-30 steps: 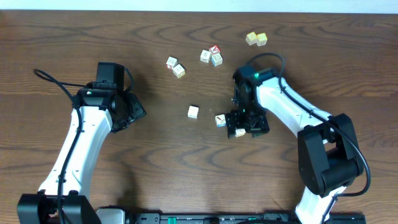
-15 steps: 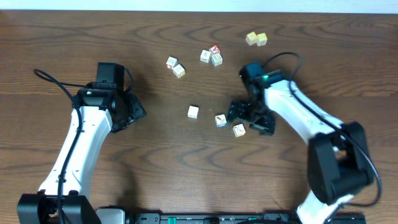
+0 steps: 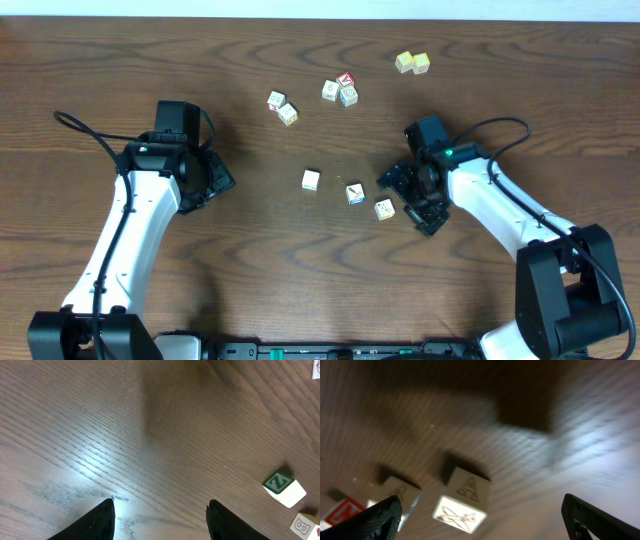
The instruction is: Lift 3 blocks
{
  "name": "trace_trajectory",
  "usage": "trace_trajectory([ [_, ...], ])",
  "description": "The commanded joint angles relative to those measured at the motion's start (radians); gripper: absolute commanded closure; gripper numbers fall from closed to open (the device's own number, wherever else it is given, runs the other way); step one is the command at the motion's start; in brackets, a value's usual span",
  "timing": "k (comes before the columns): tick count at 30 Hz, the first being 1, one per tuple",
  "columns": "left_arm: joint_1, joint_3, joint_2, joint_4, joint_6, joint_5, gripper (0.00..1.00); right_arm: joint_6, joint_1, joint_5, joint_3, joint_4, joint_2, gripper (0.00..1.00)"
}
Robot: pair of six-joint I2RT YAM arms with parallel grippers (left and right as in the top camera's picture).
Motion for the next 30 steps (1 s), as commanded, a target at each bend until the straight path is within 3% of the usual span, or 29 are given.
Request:
trace_trajectory([
  [1, 0.005, 0.011, -0.002, -0.005, -0.005, -0.016, 0.41, 0.072, 0.018, -0.057, -0.031, 0.047, 0.005, 0.01],
  [10, 0.004, 0.011, -0.002, -0.005, -0.005, -0.016, 0.41, 0.221, 0.051, 0.026, -0.078, 0.061, 0.007, 0.01],
  [23, 0.004, 0.011, -0.002, -0.005, -0.005, -0.016, 0.41, 0.22, 0.082, 0.082, -0.078, 0.072, 0.007, 0.01],
  [28, 0.004, 0.011, -0.002, -0.005, -0.005, -0.016, 0.41, 0.22, 0.082, 0.097, -0.078, 0.071, 0.007, 0.27],
  [30, 0.004, 0.011, -0.002, -0.005, -0.005, -0.016, 0.41, 0.22, 0.081, 0.097, -0.078, 0.072, 0.007, 0.32],
])
